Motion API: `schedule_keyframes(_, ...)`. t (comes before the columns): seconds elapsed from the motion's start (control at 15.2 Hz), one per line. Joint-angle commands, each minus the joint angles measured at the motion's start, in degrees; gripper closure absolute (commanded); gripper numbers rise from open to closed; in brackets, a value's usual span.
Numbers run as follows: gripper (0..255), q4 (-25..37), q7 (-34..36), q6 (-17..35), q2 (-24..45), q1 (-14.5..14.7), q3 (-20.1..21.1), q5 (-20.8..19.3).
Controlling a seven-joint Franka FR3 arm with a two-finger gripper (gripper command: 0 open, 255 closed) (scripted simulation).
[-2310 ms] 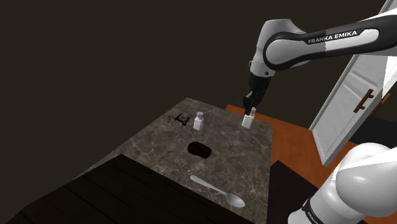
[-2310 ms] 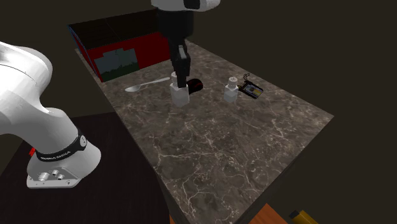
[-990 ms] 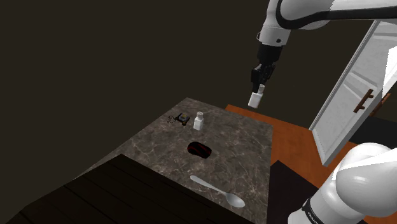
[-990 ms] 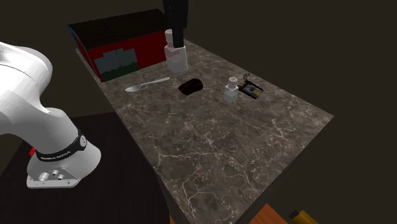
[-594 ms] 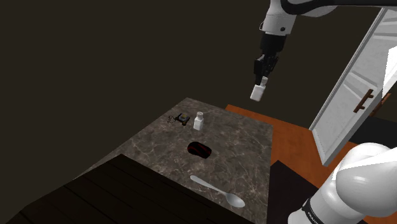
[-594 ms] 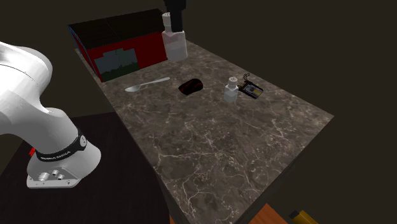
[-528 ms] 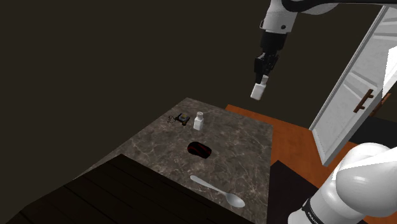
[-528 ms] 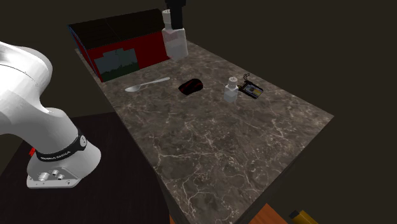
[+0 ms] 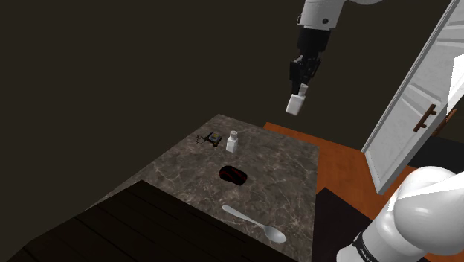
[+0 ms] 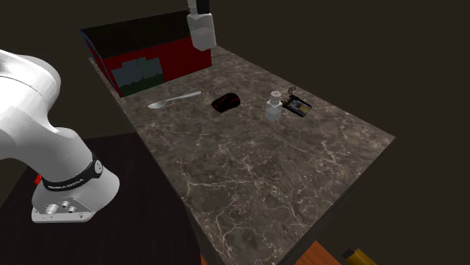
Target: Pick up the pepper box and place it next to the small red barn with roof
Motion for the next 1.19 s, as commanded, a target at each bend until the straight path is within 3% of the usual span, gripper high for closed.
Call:
schedule_keyframes(0.0,255,0.49,2.96,-0.20,0.32,0.89,2.22,1.09)
schedule_keyframes(0.66,255,6.01,17.32,-0.15,5.63,4.84,13.22,5.25)
schedule_keyframes(1.12,255,13.72,28.05,-0.08,13.24,7.19,21.16,5.57)
